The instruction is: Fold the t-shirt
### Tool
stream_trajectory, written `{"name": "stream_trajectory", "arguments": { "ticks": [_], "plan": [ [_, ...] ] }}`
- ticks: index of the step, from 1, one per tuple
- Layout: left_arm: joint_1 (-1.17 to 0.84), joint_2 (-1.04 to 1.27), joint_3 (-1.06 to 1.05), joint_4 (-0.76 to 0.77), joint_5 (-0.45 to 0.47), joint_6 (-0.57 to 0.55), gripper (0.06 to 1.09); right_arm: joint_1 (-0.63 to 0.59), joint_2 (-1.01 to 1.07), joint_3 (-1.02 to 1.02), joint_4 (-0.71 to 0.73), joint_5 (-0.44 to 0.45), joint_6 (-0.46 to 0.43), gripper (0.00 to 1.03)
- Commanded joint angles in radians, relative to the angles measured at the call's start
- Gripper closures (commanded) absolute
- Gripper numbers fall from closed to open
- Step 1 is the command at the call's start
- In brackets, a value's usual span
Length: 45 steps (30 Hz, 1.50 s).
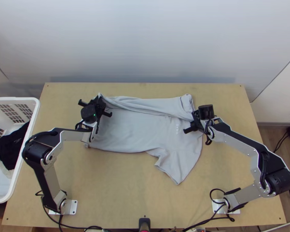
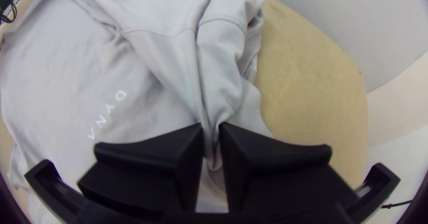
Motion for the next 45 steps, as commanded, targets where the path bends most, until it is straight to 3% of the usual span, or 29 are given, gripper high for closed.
{"name": "stream_trajectory", "arguments": {
  "ticks": [1, 5, 17, 26, 31, 39, 45],
  "plan": [
    [-0.004, -0.027, -0.002, -0.034, -0.016, 0.024, 0.18, -0.009, -0.017, 0.001, -0.067, -0.042, 0.018, 0.03],
    [0.002, -0.087, -0.013, -0.086, -0.018, 0.036, 0.11, -0.045, -0.049, 0.1, -0.23, -0.126, 0.043, 0.03],
    [0.119, -0.317, 0.12, -0.178, -0.001, 0.05, 0.11, -0.135, -0.056, 0.284, -0.311, -0.286, 0.057, 0.04],
    [0.191, -0.186, 0.308, -0.595, 0.089, -0.156, 0.11, -0.101, 0.11, 0.431, -0.328, -0.312, 0.075, 0.04],
    [0.195, -0.056, 0.409, -0.794, 0.142, -0.197, 0.11, -0.081, 0.188, 0.526, -0.4, -0.313, 0.077, 0.05],
    [0.228, 0.116, 0.697, -1.259, 0.275, -0.343, 0.17, -0.091, 0.216, 0.592, -0.443, -0.319, 0.069, 0.1],
    [0.244, 0.196, 0.871, -1.442, 0.327, -0.419, 0.17, -0.103, 0.225, 0.612, -0.457, -0.319, 0.067, 0.1]
  ]
}}
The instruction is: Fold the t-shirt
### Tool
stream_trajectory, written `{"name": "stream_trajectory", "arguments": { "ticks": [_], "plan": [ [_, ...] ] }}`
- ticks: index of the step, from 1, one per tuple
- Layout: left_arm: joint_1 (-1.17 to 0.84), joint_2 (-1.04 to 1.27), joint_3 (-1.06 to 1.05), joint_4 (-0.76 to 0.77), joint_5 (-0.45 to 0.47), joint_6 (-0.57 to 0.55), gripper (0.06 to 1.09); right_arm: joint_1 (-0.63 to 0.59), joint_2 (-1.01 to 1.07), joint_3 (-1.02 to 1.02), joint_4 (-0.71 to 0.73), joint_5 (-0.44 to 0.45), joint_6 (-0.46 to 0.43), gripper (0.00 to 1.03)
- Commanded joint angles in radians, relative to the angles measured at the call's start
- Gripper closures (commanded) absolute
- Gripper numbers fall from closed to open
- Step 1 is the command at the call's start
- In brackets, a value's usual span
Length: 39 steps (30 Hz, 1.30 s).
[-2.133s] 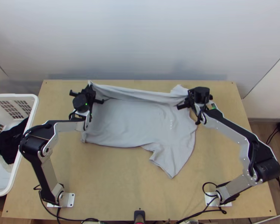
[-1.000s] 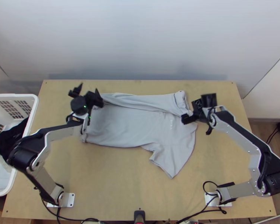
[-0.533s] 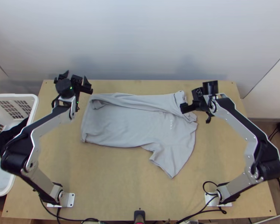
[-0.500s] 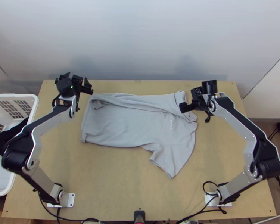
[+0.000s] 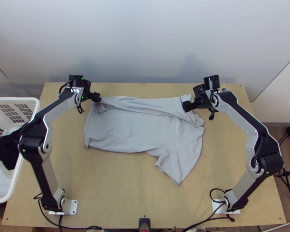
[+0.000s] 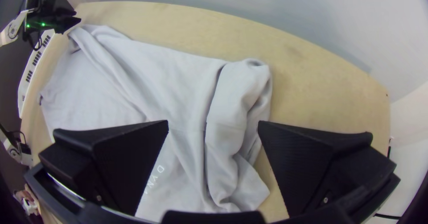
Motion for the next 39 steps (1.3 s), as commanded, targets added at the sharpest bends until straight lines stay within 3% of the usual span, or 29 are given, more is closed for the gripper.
{"name": "stream_trajectory", "arguments": {
  "ticks": [1, 4, 11, 32, 33, 34, 35, 36, 37, 38, 39],
  "plan": [
    [0.024, 0.122, 0.234, -0.263, 0.065, -0.104, 0.17, -0.011, 0.028, 0.038, -0.021, -0.001, -0.004, 0.1],
    [0.027, 0.168, 0.33, -0.369, 0.076, -0.148, 0.17, -0.013, 0.048, 0.055, -0.023, -0.001, 0.007, 0.1],
    [0.015, 0.191, 0.418, -0.555, 0.208, -0.202, 0.17, -0.006, 0.108, 0.131, -0.061, -0.006, 0.03, 0.1],
    [-0.031, 0.232, 0.435, -0.602, 0.206, -0.226, 0.17, -0.042, 0.33, 0.319, -0.064, 0.029, 0.048, 0.11],
    [-0.031, 0.234, 0.435, -0.602, 0.206, -0.228, 0.2, -0.037, 0.333, 0.32, -0.064, 0.031, 0.048, 0.16],
    [-0.033, 0.234, 0.435, -0.605, 0.209, -0.222, 0.34, -0.029, 0.335, 0.32, -0.064, 0.031, 0.045, 0.22],
    [-0.034, 0.234, 0.435, -0.605, 0.225, -0.22, 0.58, -0.022, 0.33, 0.315, -0.066, 0.031, 0.033, 0.35],
    [-0.033, 0.232, 0.435, -0.605, 0.246, -0.217, 0.92, -0.009, 0.322, 0.308, -0.064, 0.04, 0.016, 0.56],
    [-0.03, 0.229, 0.431, -0.616, 0.314, -0.208, 1.04, 0.003, 0.313, 0.303, -0.056, 0.06, -0.004, 0.84],
    [-0.024, 0.215, 0.415, -0.618, 0.357, -0.208, 1.05, 0.01, 0.31, 0.305, -0.047, 0.068, -0.012, 1.0],
    [-0.02, 0.201, 0.403, -0.614, 0.38, -0.211, 1.05, 0.014, 0.304, 0.303, -0.043, 0.072, -0.01, 1.0]
  ]
}}
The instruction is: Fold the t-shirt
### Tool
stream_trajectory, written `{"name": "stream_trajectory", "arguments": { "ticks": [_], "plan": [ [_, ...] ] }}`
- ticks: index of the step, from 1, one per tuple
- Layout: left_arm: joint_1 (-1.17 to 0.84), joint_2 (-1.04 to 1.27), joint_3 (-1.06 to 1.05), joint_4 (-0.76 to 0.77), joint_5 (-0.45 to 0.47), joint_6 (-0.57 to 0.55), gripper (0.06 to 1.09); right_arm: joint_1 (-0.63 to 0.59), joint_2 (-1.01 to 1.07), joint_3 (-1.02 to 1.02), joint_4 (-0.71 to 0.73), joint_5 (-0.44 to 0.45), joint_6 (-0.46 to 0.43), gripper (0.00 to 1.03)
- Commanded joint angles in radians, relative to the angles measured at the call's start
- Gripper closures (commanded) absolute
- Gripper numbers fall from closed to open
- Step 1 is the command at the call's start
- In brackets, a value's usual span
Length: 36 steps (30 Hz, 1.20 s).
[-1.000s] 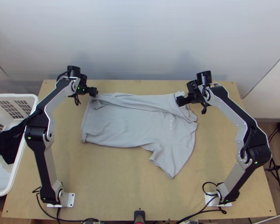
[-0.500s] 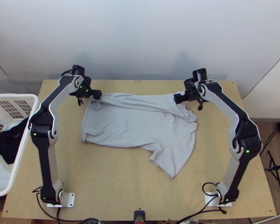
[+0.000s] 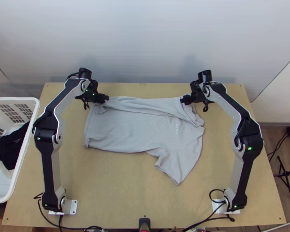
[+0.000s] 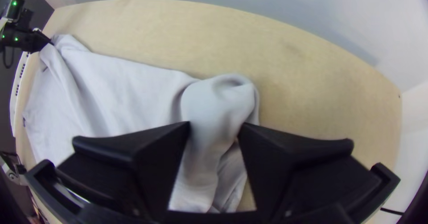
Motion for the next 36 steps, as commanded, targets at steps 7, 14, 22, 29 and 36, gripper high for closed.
{"name": "stream_trajectory", "arguments": {
  "ticks": [7, 14, 22, 29, 36],
  "plan": [
    [0.027, -0.029, -0.041, 0.009, 0.142, 0.019, 1.05, 0.009, -0.029, -0.014, 0.025, 0.041, -0.037, 1.0],
    [0.066, 0.006, -0.036, 0.077, 0.068, 0.008, 1.05, -0.066, -0.062, -0.081, 0.028, 0.041, -0.051, 1.0],
    [0.083, 0.037, 0.027, 0.1, 0.022, 0.0, 1.05, -0.127, -0.117, -0.173, 0.08, 0.04, -0.058, 1.0],
    [0.066, 0.055, 0.108, 0.083, 0.007, -0.02, 1.04, -0.152, -0.166, -0.175, 0.079, 0.038, -0.048, 1.0],
    [0.049, 0.072, 0.189, 0.015, 0.005, -0.02, 1.04, -0.143, -0.184, -0.2, 0.077, 0.035, -0.023, 1.0]
  ]
}}
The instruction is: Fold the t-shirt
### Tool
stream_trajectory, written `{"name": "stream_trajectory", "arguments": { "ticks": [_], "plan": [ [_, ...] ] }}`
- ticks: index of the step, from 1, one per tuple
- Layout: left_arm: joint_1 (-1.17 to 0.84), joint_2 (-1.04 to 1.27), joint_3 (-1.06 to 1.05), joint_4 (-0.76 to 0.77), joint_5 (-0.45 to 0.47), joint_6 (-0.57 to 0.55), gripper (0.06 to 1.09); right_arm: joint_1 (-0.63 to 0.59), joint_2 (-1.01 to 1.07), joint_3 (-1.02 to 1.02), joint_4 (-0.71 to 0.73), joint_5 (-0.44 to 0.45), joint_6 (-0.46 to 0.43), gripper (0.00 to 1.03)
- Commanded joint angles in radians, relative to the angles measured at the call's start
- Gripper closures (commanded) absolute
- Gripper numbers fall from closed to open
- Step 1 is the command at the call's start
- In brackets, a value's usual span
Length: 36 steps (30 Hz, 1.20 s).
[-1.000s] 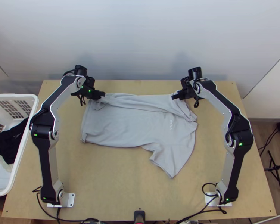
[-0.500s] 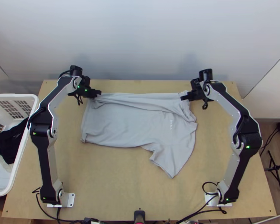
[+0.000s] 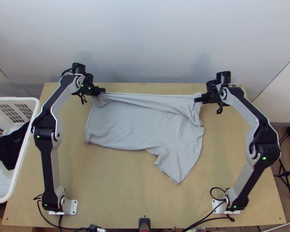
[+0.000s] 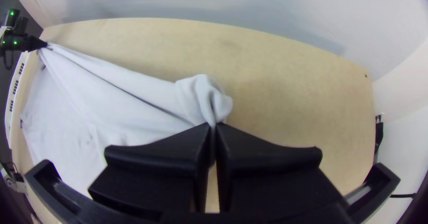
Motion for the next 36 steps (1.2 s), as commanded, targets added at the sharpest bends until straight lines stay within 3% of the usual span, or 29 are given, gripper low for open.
{"name": "stream_trajectory", "arguments": {
  "ticks": [1, 11, 12, 15, 16, 17, 18, 19, 20, 21, 29, 33, 36],
  "plan": [
    [-0.011, 0.024, 0.071, -0.048, -0.015, -0.004, 1.04, 0.011, -0.008, -0.042, 0.001, -0.001, 0.019, 1.0],
    [0.001, 0.107, 0.086, -0.032, -0.053, -0.024, 1.02, 0.074, 0.198, 0.03, 0.031, -0.001, 0.042, 1.0],
    [0.001, 0.105, 0.086, -0.032, -0.053, -0.024, 0.94, 0.076, 0.195, 0.045, 0.031, -0.001, 0.052, 1.0],
    [0.0, 0.079, 0.102, -0.037, -0.053, -0.028, 0.55, 0.082, 0.138, 0.079, 0.031, -0.001, 0.055, 1.0],
    [-0.005, 0.061, 0.105, -0.039, -0.053, -0.028, 0.42, 0.083, 0.117, 0.089, 0.031, -0.001, 0.058, 0.91],
    [-0.008, 0.041, 0.106, -0.039, -0.052, -0.028, 0.28, 0.082, 0.092, 0.099, 0.031, -0.001, 0.072, 0.72],
    [-0.011, 0.023, 0.108, -0.039, -0.047, -0.028, 0.14, 0.079, 0.066, 0.106, 0.031, -0.001, 0.079, 0.47],
    [-0.017, 0.0, 0.111, -0.039, -0.039, -0.028, 0.11, 0.077, 0.044, 0.113, 0.031, -0.002, 0.098, 0.23],
    [-0.02, -0.022, 0.114, -0.039, -0.032, -0.028, 0.11, 0.074, 0.028, 0.123, 0.02, -0.005, 0.104, 0.08],
    [-0.028, -0.042, 0.117, -0.04, -0.03, -0.028, 0.11, 0.073, 0.014, 0.137, 0.0, -0.016, 0.104, 0.03],
    [-0.051, -0.192, 0.074, -0.243, -0.016, -0.002, 0.11, 0.053, -0.127, 0.089, -0.216, -0.113, 0.119, 0.03],
    [-0.028, -0.287, -0.056, -0.387, 0.02, 0.084, 0.11, 0.085, -0.27, -0.104, -0.293, -0.153, 0.068, 0.03],
    [-0.019, -0.369, -0.211, -0.491, 0.019, 0.22, 0.11, 0.134, -0.416, -0.266, -0.328, -0.157, -0.004, 0.03]
  ]
}}
